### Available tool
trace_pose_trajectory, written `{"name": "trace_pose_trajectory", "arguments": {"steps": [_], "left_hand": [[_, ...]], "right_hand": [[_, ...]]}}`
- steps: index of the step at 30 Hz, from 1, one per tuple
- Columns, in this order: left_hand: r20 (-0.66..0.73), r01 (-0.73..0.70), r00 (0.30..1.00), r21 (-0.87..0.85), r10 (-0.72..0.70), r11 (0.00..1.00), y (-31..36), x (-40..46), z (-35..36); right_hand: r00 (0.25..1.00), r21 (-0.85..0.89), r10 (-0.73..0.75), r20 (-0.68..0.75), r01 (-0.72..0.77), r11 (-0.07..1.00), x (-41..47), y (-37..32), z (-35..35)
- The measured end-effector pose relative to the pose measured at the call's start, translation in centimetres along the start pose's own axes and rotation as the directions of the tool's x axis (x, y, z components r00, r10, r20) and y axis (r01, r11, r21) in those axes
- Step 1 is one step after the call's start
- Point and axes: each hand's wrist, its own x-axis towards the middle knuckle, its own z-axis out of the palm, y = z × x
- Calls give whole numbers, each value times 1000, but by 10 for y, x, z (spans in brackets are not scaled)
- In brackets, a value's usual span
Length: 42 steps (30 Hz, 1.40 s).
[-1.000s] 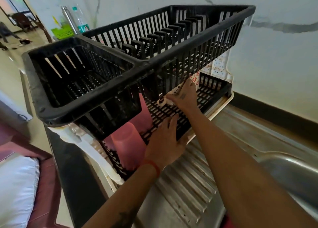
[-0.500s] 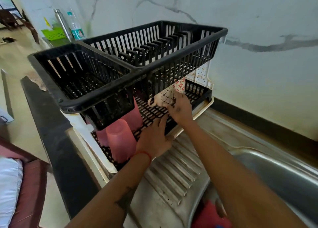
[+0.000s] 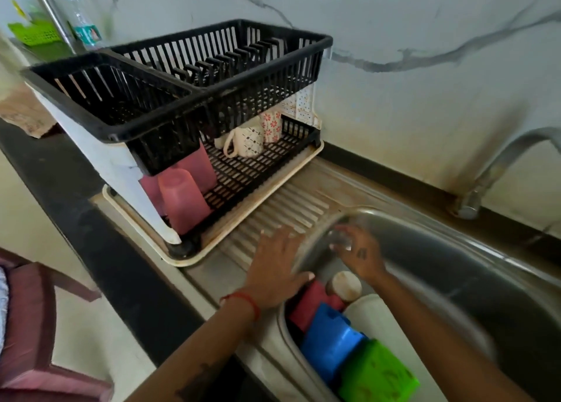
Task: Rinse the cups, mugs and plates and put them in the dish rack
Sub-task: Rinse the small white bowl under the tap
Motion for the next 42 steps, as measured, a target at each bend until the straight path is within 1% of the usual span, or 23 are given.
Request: {"name": "trace_pose_trajectory", "arguments": {"steps": [3,7,10,13,15,17,18,21,24,25,26,28,29,30,33,35,36,37,38,39,40,41,42], "left_hand": [[81,8,997,4,-8,1000,12,-14,20],[209,-9,978,181,-30,983,11,-16,28],[285,-6,957,213,-57,977,12,-11,26],[305,-5,950,228,-66,974,12,-10,27],[311,1,947,236,-76,972,13,-10,27],[320,5,944,236,-83,972,14,-10,25],[322,6,943,239,-85,971,14,-10,25],[335,6,938,246,-91,969,14,-9,25],[348,11,933,231,-93,973,14,-8,24],[353,14,931,223,-94,975,13,-8,25],[352,12,932,212,-87,977,13,-7,24],[354,14,932,194,-84,981,13,-8,24],[362,23,928,186,-90,982,14,-7,23],[378,46,920,173,-109,984,16,-6,21],[418,140,896,54,-150,989,34,8,4],[377,132,922,-81,-92,988,59,19,-9],[353,113,935,-188,-40,976,76,24,-15],[345,119,939,-335,5,935,92,28,-19],[364,156,930,-499,43,852,110,32,-25],[404,219,911,-646,84,731,127,35,-30],[451,294,883,-745,128,598,141,38,-36],[489,354,854,-794,175,494,155,41,-41],[512,389,829,-816,223,428,167,43,-44]], "right_hand": [[981,-162,152,117,-133,978,-21,28,15],[918,-295,306,252,-228,928,-34,59,31],[895,-398,320,311,-183,899,-33,72,38],[867,-394,313,388,-151,906,-21,76,42],[865,-393,302,402,-135,910,-15,78,41],[880,-366,281,384,-135,921,-17,80,39],[893,-322,278,353,-163,932,-19,81,37],[940,-52,292,178,-287,957,-27,78,25],[947,160,309,82,-319,934,-41,64,8],[937,261,340,77,-349,900,-48,60,4],[919,395,387,77,-384,834,-56,54,-2],[868,667,484,113,-427,610,-72,44,-16],[846,763,511,152,-429,484,-80,39,-26],[831,829,522,191,-422,368,-87,35,-36],[813,952,539,218,-300,67,-110,23,-68],[797,975,564,214,-205,-81,-120,12,-84],[788,979,580,204,-156,-133,-125,7,-91],[781,979,594,195,-115,-170,-127,1,-97],[776,978,603,184,-82,-192,-130,-4,-102],[775,977,608,176,-60,-206,-132,-8,-107],[774,975,608,174,-48,-218,-134,-11,-111],[776,973,607,170,-33,-230,-136,-13,-116],[781,969,600,173,-25,-247,-137,-15,-119]]}}
